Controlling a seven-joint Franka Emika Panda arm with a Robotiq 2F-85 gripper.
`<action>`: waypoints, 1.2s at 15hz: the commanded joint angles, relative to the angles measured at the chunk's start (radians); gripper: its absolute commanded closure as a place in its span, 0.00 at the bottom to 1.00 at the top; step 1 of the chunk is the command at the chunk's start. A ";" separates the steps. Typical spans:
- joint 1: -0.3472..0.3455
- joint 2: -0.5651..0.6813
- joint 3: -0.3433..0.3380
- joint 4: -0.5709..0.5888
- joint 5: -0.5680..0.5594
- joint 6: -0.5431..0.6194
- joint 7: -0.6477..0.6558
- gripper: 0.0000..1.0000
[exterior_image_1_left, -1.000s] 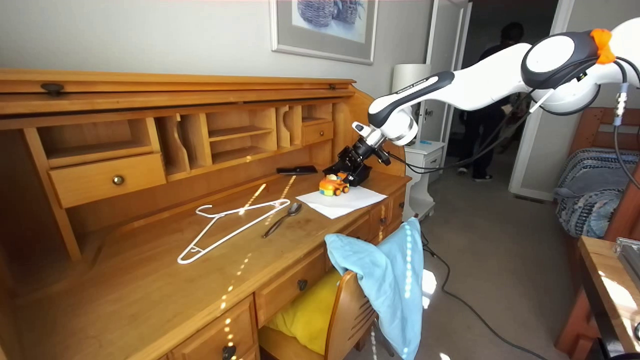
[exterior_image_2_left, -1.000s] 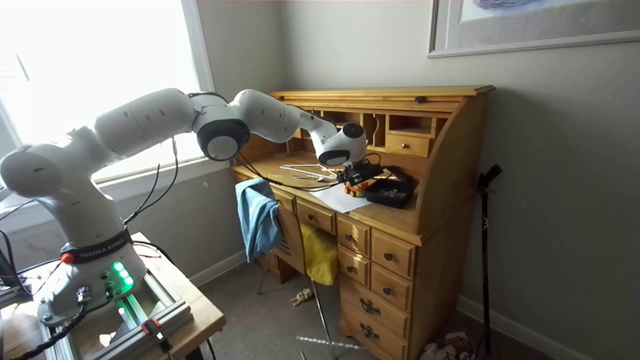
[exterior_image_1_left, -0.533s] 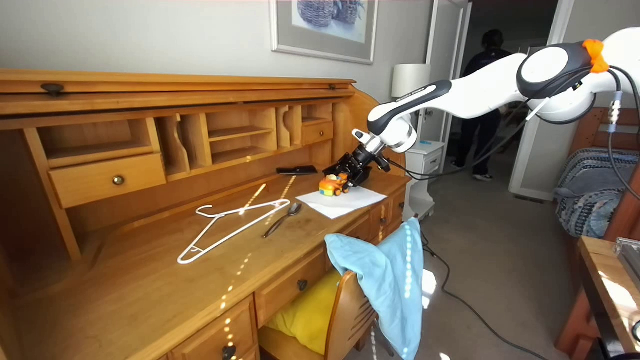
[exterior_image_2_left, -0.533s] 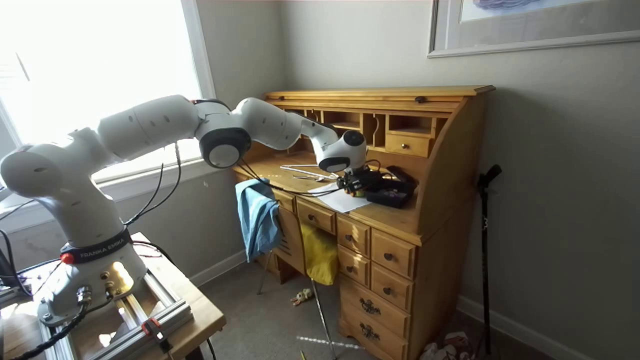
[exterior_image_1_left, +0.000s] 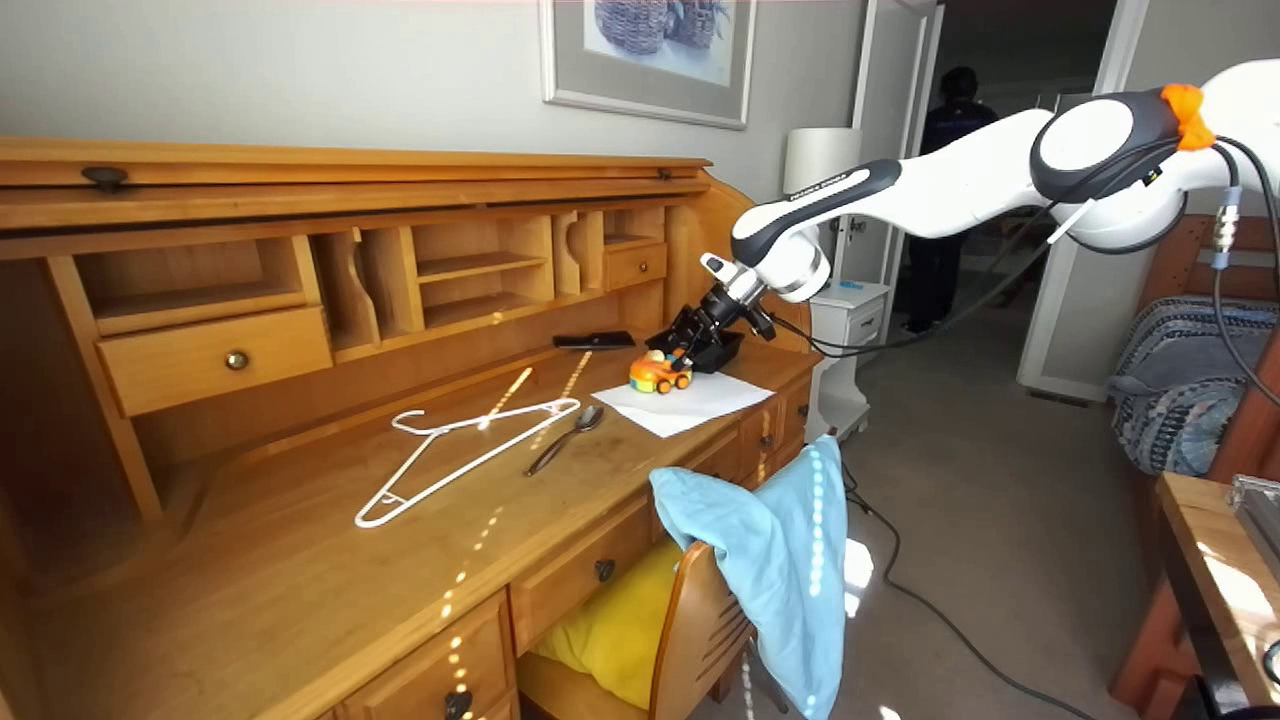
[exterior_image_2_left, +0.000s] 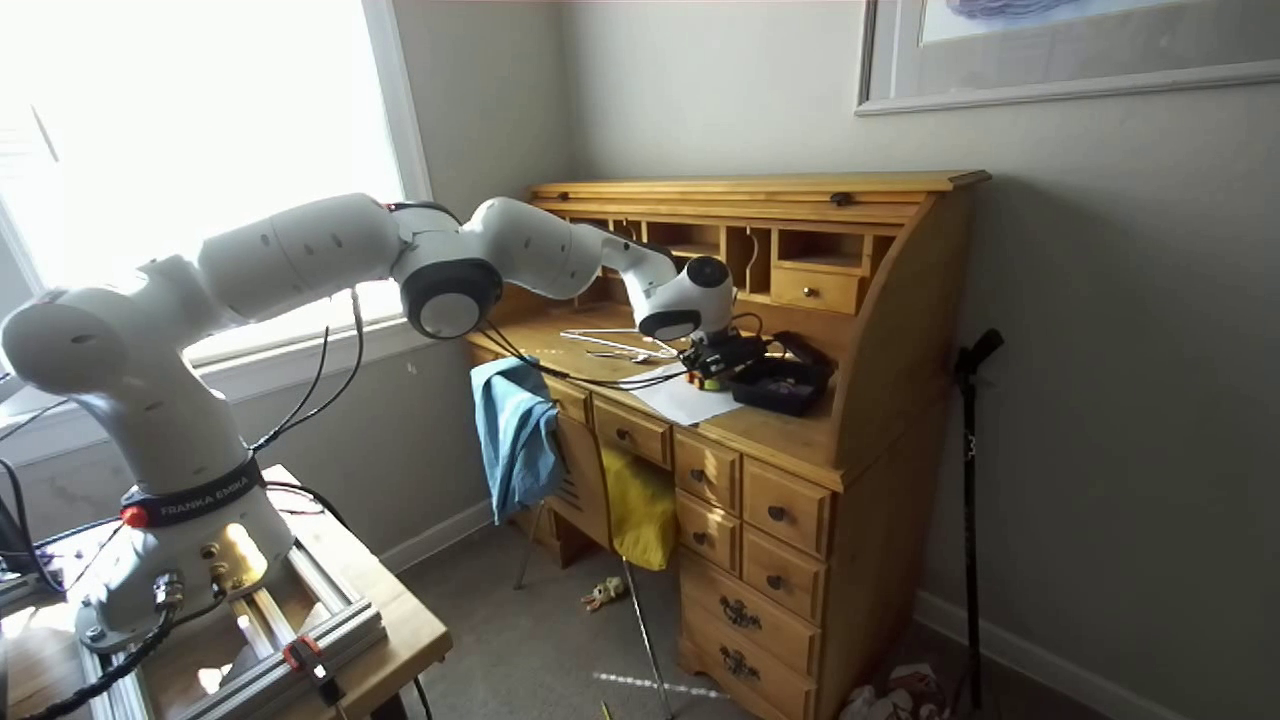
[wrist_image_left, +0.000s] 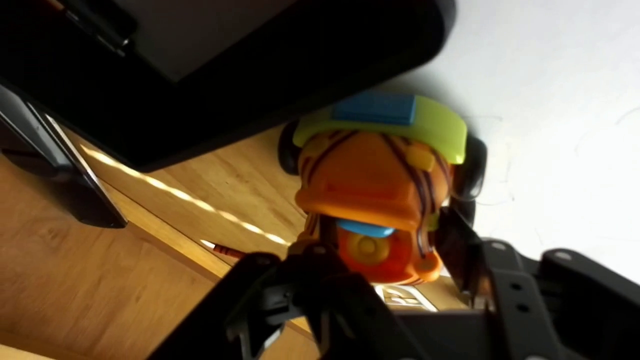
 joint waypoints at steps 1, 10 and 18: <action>0.015 0.040 0.003 0.060 -0.006 -0.011 -0.013 0.73; 0.004 -0.009 0.027 0.055 0.042 0.057 0.168 0.73; 0.020 -0.033 -0.017 0.075 0.041 0.266 0.474 0.73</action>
